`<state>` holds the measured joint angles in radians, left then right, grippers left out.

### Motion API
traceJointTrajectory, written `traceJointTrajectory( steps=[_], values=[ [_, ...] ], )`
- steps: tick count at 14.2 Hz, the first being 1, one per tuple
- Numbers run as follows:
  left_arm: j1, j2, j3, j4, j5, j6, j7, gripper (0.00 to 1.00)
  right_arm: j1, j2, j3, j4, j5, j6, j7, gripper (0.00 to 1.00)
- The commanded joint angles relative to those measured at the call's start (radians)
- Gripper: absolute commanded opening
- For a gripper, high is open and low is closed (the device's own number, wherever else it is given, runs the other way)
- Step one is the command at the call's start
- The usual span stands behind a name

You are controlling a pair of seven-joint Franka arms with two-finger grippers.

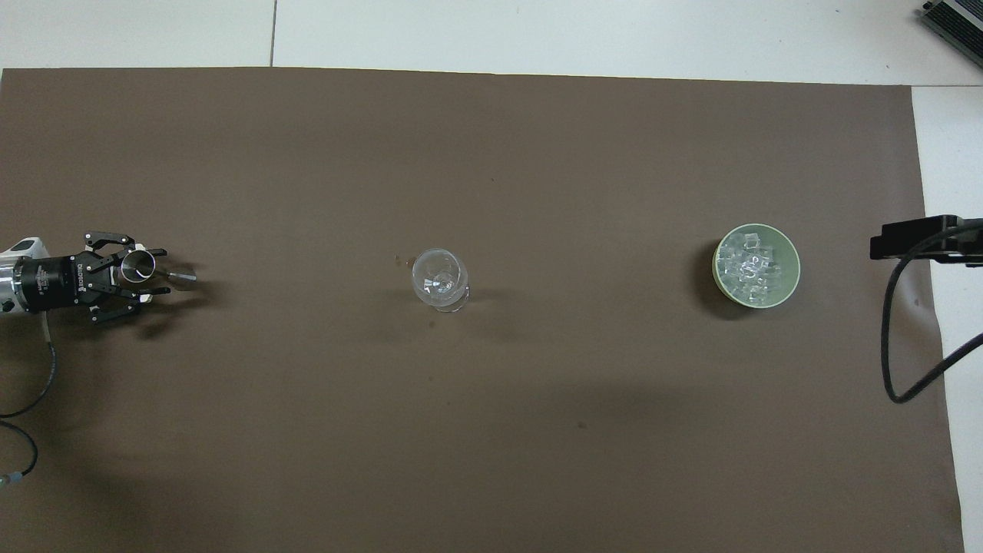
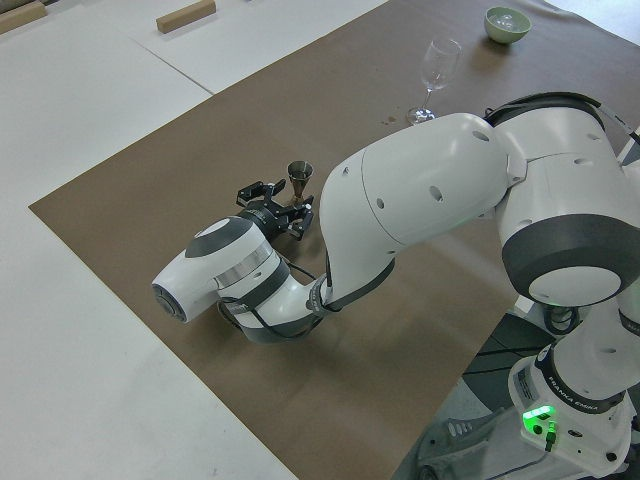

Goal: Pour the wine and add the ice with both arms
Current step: 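Close the left gripper around the silver jigger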

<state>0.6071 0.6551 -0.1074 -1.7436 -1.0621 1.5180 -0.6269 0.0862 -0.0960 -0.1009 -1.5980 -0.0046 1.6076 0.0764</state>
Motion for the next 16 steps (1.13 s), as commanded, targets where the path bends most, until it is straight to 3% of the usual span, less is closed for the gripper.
traceJointTrajectory(
  steps=[1, 8, 16],
  values=[
    [-0.007, 0.011, 0.005, 0.007, -0.019, 0.007, 0.029, 0.46, -0.006, -0.005, 0.003, -0.005, 0.017, -0.005, -0.020, 1.00],
    [-0.001, 0.009, 0.005, 0.007, -0.018, -0.002, 0.046, 0.01, -0.006, -0.005, 0.003, -0.005, 0.017, -0.006, -0.018, 1.00],
    [-0.009, -0.021, -0.015, 0.033, -0.016, -0.019, 0.029, 0.00, -0.006, -0.005, 0.003, -0.005, 0.017, -0.006, -0.018, 1.00]
  ],
)
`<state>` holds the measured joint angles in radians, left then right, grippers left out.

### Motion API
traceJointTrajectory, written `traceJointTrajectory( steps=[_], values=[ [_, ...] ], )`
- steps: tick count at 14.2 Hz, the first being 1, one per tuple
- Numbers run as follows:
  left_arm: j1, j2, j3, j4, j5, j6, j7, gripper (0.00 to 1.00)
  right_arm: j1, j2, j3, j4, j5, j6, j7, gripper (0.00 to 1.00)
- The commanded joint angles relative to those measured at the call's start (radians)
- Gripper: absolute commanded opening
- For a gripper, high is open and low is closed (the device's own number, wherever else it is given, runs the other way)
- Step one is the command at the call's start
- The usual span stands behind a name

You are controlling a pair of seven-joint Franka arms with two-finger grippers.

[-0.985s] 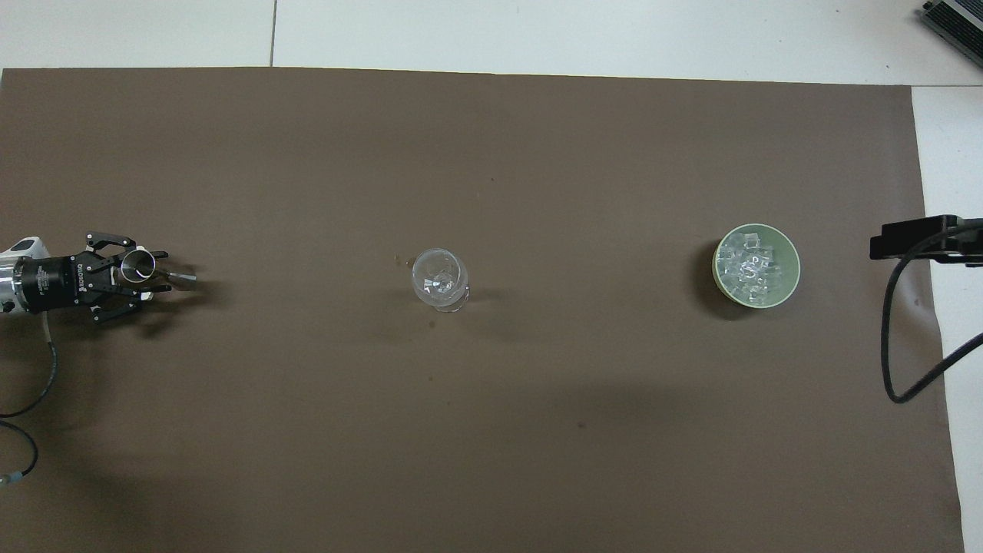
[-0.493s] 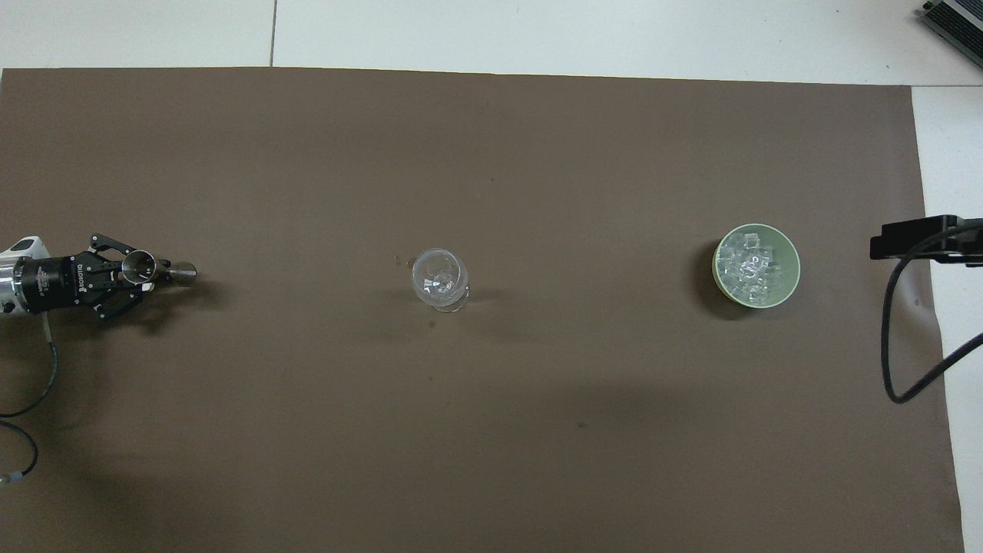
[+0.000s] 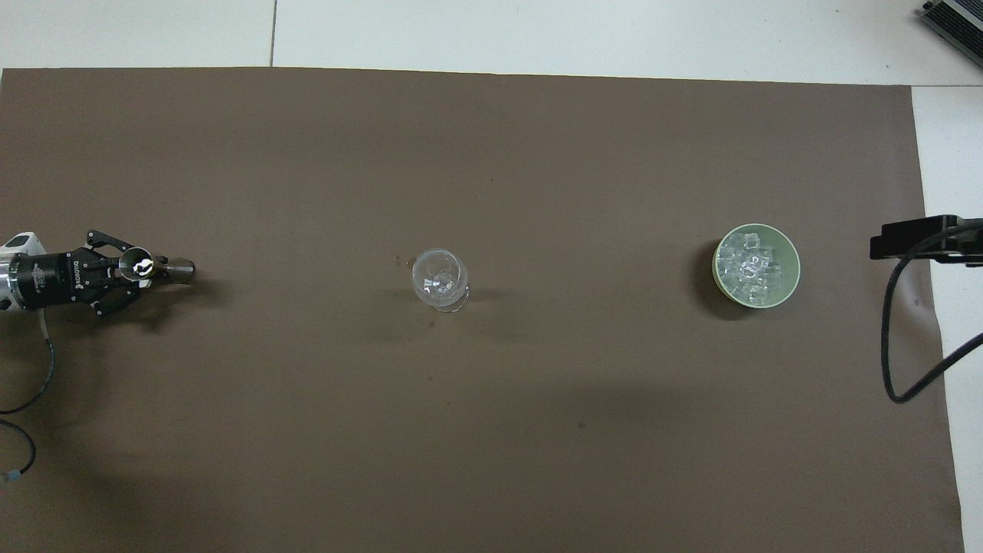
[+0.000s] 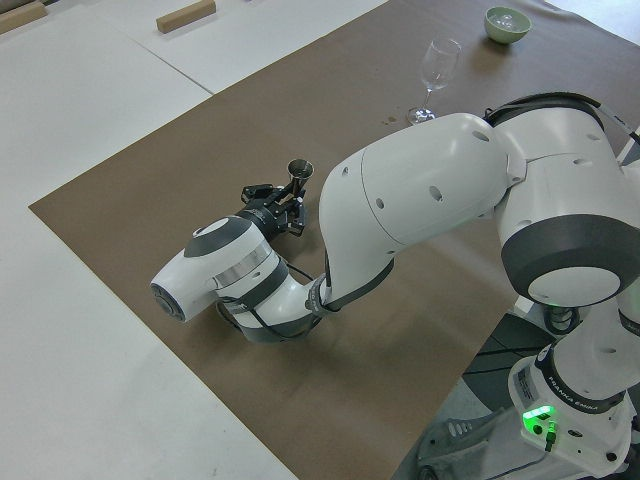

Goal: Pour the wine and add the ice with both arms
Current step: 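Close the left gripper around the silver jigger, then lift the jigger with the left gripper and carry it toward the glass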

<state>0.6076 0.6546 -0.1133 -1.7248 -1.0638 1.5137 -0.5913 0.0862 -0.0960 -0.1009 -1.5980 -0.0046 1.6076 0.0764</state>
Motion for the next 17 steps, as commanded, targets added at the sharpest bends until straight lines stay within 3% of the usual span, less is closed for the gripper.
traceJointTrajectory(
  steps=[1, 11, 17],
  values=[
    [-0.014, -0.024, -0.011, 0.016, -0.016, -0.010, -0.013, 0.00, -0.006, -0.005, 0.003, -0.005, 0.017, -0.006, -0.018, 1.00],
    [-0.107, -0.107, -0.042, 0.004, -0.067, 0.108, -0.079, 0.00, -0.006, -0.005, 0.003, -0.005, 0.017, -0.006, -0.020, 1.00],
    [-0.180, -0.220, -0.042, -0.073, -0.074, 0.218, -0.110, 0.00, -0.006, -0.005, 0.003, -0.005, 0.017, -0.006, -0.018, 1.00]
  ],
)
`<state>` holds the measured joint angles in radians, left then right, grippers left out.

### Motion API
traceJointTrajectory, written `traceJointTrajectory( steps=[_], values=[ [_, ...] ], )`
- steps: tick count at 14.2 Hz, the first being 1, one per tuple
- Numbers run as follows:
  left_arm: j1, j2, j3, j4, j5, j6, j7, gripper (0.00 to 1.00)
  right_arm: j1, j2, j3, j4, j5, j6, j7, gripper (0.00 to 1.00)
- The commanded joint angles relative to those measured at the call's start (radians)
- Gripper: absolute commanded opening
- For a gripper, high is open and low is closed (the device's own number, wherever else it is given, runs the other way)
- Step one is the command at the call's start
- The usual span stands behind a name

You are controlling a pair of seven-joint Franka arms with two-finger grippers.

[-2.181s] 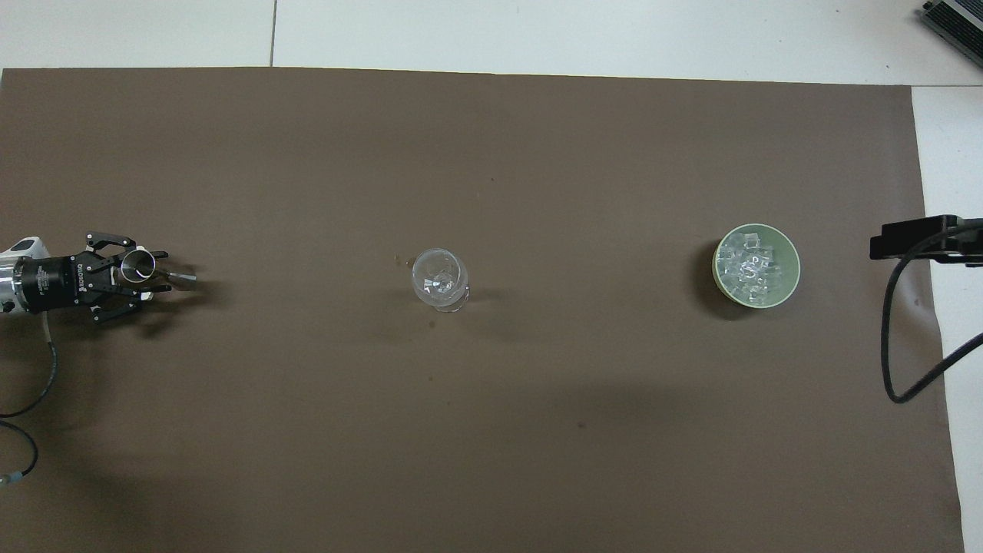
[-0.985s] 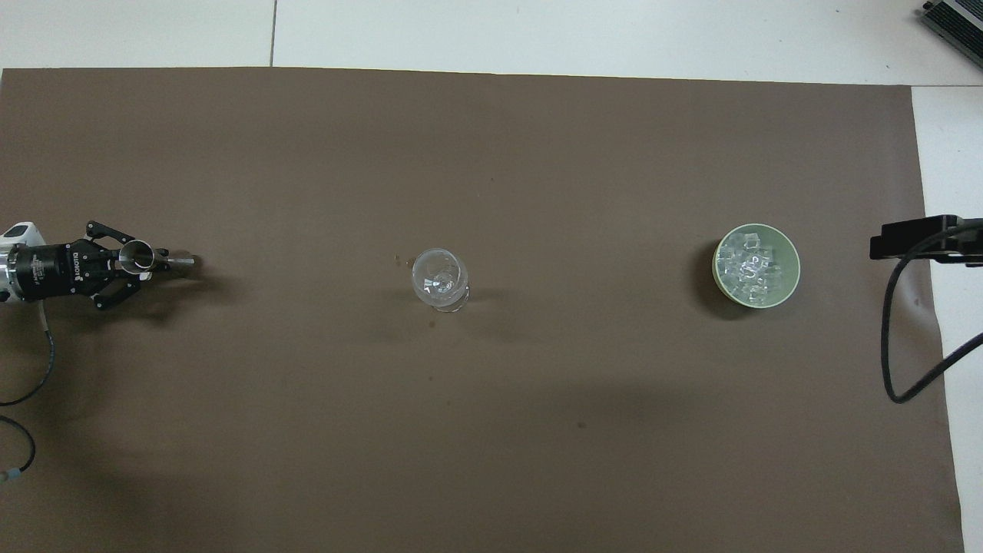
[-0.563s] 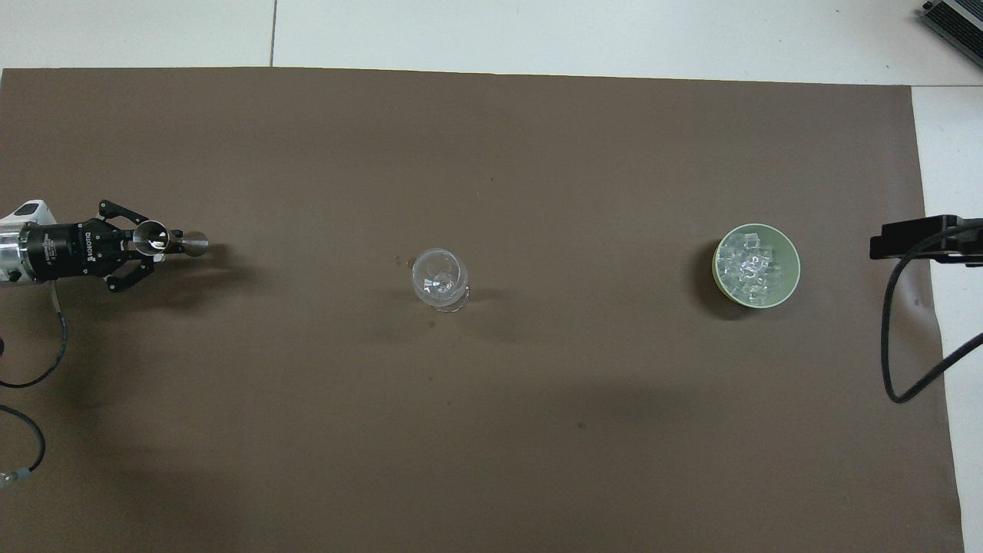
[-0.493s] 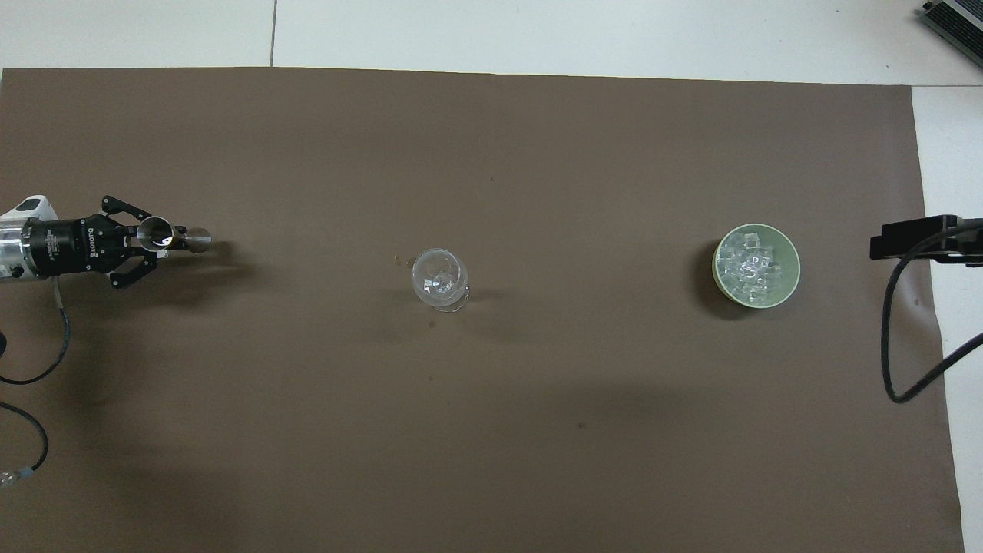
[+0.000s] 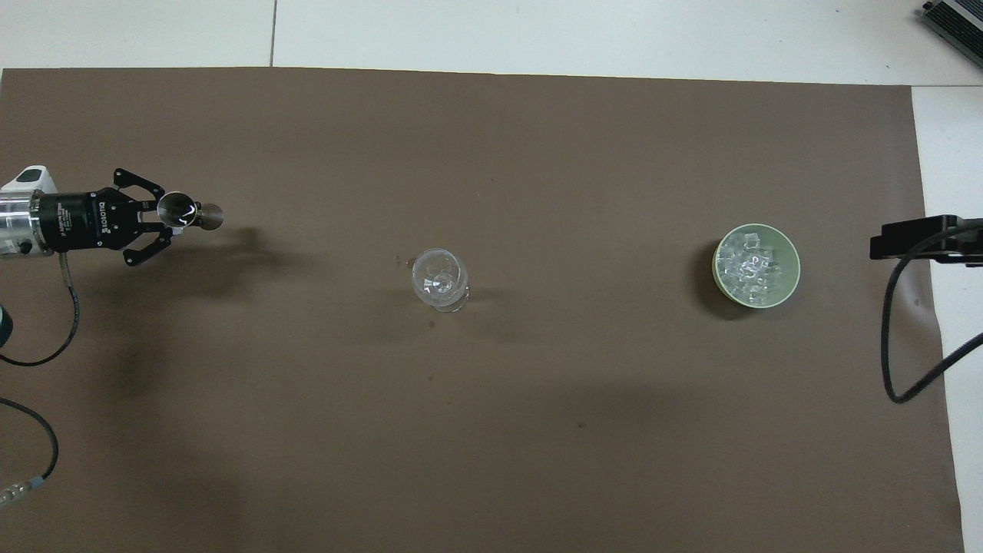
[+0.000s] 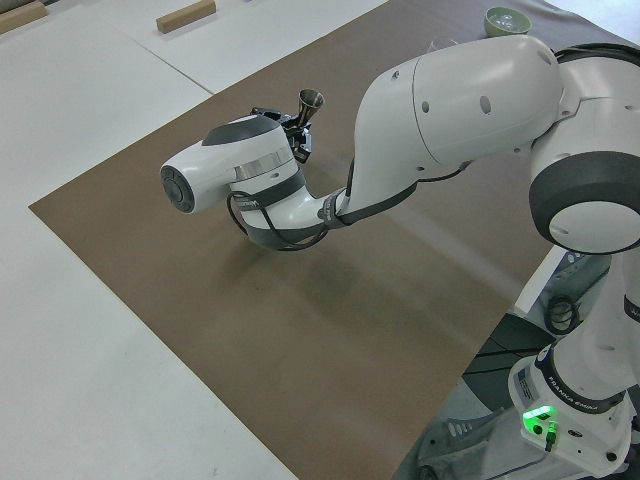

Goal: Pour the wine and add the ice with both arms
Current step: 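Lift the jigger with the left gripper and carry it toward the glass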

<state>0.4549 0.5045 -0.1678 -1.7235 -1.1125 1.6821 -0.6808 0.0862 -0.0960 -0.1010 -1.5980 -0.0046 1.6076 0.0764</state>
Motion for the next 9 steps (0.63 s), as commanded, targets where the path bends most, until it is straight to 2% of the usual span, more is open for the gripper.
traceJointTrajectory(
  steps=[1, 6, 9],
  values=[
    [-0.039, -0.090, 0.013, -0.088, -0.026, 0.068, -0.032, 0.00, -0.006, -0.005, 0.003, -0.005, 0.017, -0.006, -0.020, 1.00],
    [-0.097, -0.161, 0.013, -0.146, -0.046, 0.148, -0.066, 0.00, -0.006, -0.005, 0.003, -0.005, 0.017, -0.006, -0.020, 1.00],
    [-0.148, -0.233, 0.013, -0.201, -0.047, 0.226, -0.086, 0.00, -0.006, -0.007, 0.003, -0.005, 0.017, -0.005, -0.018, 1.00]
  ],
)
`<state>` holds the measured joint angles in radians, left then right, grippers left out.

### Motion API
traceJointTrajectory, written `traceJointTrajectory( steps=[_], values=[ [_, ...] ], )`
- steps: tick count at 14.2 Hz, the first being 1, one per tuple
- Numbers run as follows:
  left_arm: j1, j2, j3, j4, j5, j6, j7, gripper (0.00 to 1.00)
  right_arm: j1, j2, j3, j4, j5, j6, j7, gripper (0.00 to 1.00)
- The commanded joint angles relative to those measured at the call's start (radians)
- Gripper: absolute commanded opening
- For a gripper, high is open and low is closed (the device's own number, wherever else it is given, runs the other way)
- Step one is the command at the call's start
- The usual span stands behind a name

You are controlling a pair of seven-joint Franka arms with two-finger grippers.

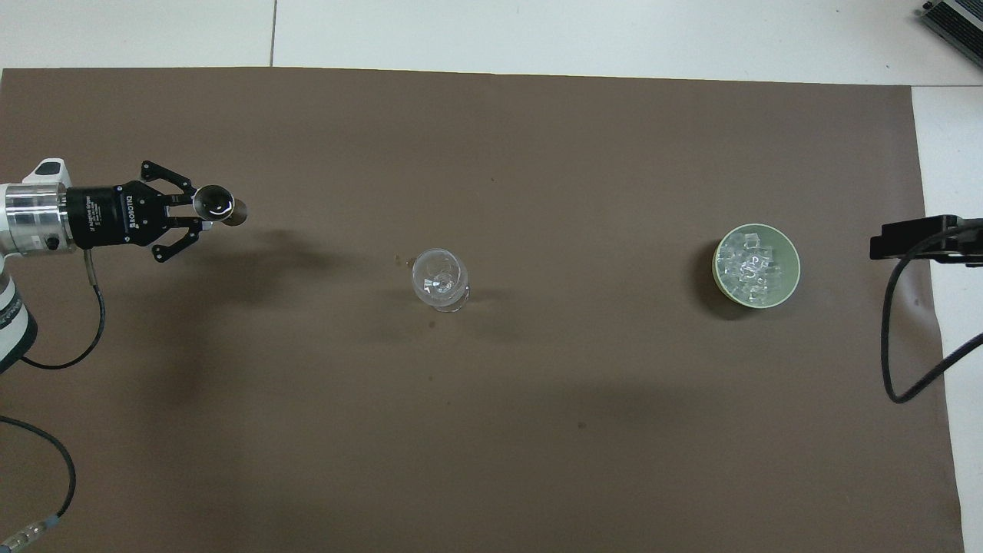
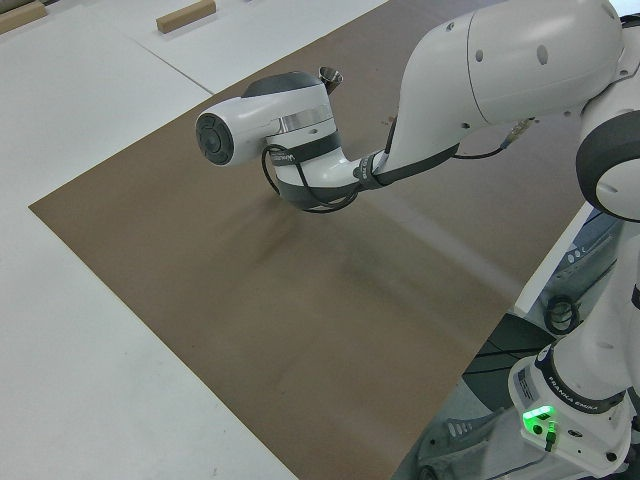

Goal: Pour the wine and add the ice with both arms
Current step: 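Lift the jigger with the left gripper and carry it toward the glass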

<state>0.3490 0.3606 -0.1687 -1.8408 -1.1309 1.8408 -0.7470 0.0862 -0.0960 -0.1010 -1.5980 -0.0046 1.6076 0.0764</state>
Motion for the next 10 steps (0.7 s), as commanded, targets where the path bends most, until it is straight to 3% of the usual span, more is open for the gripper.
traceJointTrajectory(
  steps=[1, 6, 10],
  values=[
    [-0.059, -0.113, 0.012, -0.109, -0.033, 0.099, -0.022, 0.00, -0.006, -0.007, 0.003, -0.005, 0.017, -0.006, -0.018, 1.00],
    [-0.151, -0.227, 0.014, -0.184, -0.035, 0.228, -0.081, 0.00, -0.006, -0.005, 0.003, -0.005, 0.017, -0.005, -0.020, 1.00],
    [-0.192, -0.255, 0.014, -0.195, -0.035, 0.268, -0.135, 0.00, -0.006, -0.007, 0.003, -0.005, 0.017, -0.005, -0.018, 1.00]
  ],
)
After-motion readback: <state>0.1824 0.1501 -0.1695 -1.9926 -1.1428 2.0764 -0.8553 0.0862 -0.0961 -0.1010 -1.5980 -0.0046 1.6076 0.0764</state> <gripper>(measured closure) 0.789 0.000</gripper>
